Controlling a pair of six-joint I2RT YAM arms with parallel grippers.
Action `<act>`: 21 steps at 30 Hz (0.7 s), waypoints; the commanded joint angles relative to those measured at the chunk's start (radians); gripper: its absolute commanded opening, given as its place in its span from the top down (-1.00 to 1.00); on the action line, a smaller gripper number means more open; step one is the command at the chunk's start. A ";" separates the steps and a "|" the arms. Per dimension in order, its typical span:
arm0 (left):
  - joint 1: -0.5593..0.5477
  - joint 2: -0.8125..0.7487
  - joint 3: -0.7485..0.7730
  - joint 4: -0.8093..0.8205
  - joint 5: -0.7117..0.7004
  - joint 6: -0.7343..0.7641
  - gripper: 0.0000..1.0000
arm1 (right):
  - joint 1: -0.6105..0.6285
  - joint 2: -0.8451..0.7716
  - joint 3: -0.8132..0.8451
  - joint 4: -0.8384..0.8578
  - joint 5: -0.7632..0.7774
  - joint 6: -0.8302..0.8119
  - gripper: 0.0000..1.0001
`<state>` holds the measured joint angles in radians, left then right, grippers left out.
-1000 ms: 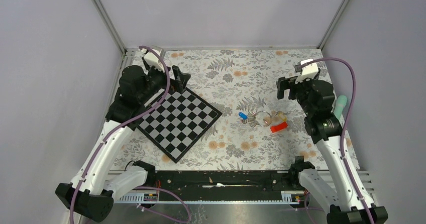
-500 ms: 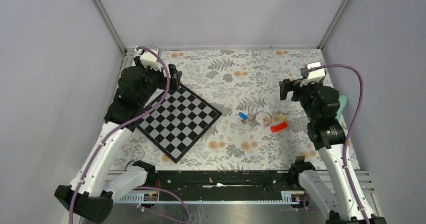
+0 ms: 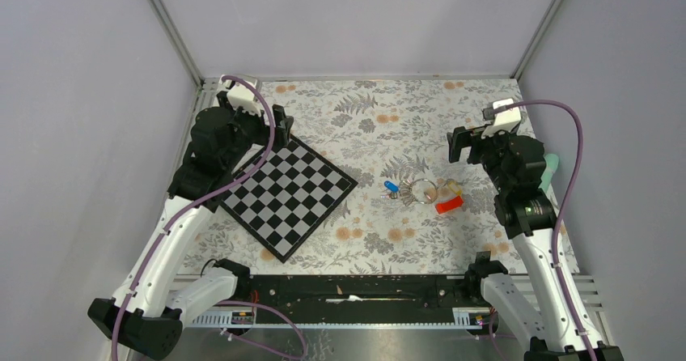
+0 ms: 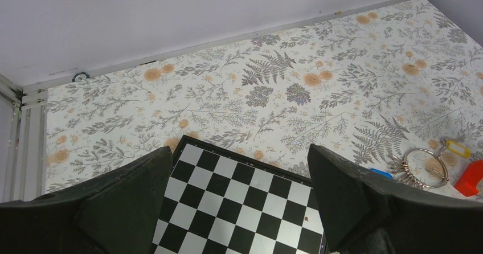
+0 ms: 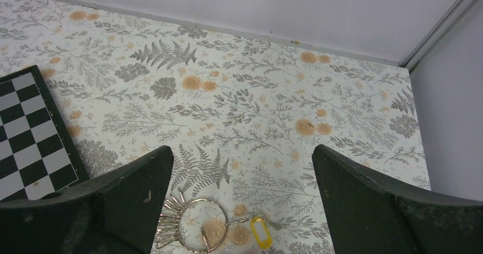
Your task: Put the keys on the keyring
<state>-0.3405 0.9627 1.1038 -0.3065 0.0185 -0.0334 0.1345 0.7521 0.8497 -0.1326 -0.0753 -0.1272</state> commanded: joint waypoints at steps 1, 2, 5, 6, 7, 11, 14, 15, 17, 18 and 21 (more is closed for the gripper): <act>0.005 -0.019 0.002 0.027 0.005 0.010 -0.98 | -0.005 0.004 0.047 0.005 -0.023 0.016 -0.99; 0.005 -0.020 0.003 0.026 0.005 0.011 -0.98 | -0.006 0.006 0.050 0.003 -0.022 0.017 -0.99; 0.005 -0.022 0.006 0.021 0.002 0.010 -0.98 | -0.005 0.012 0.057 -0.003 -0.020 0.014 -0.99; 0.005 -0.022 0.006 0.020 0.001 0.010 -0.98 | -0.005 0.014 0.059 -0.002 -0.020 0.015 -0.99; 0.005 -0.022 0.007 0.020 0.002 0.010 -0.98 | -0.006 0.016 0.061 -0.002 -0.020 0.016 -0.99; 0.005 -0.014 0.008 0.020 0.014 0.010 -0.98 | -0.006 0.020 0.067 -0.010 -0.024 0.016 -0.99; 0.005 -0.012 0.009 0.018 0.018 0.010 -0.98 | -0.006 0.024 0.068 -0.012 -0.026 0.016 -0.99; 0.005 -0.012 0.009 0.019 0.018 0.010 -0.98 | -0.006 0.026 0.066 -0.012 -0.026 0.016 -0.99; 0.005 -0.012 0.008 0.017 0.018 0.012 -0.98 | -0.006 0.027 0.063 -0.008 -0.027 0.019 -0.99; 0.004 -0.012 0.007 0.018 0.019 0.012 -0.98 | -0.006 0.029 0.062 -0.007 -0.029 0.019 -0.99; 0.005 -0.009 0.004 0.018 0.023 0.013 -0.98 | -0.006 0.032 0.064 -0.007 -0.029 0.015 -0.99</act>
<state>-0.3405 0.9627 1.1034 -0.3065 0.0257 -0.0334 0.1345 0.7822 0.8711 -0.1490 -0.0929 -0.1223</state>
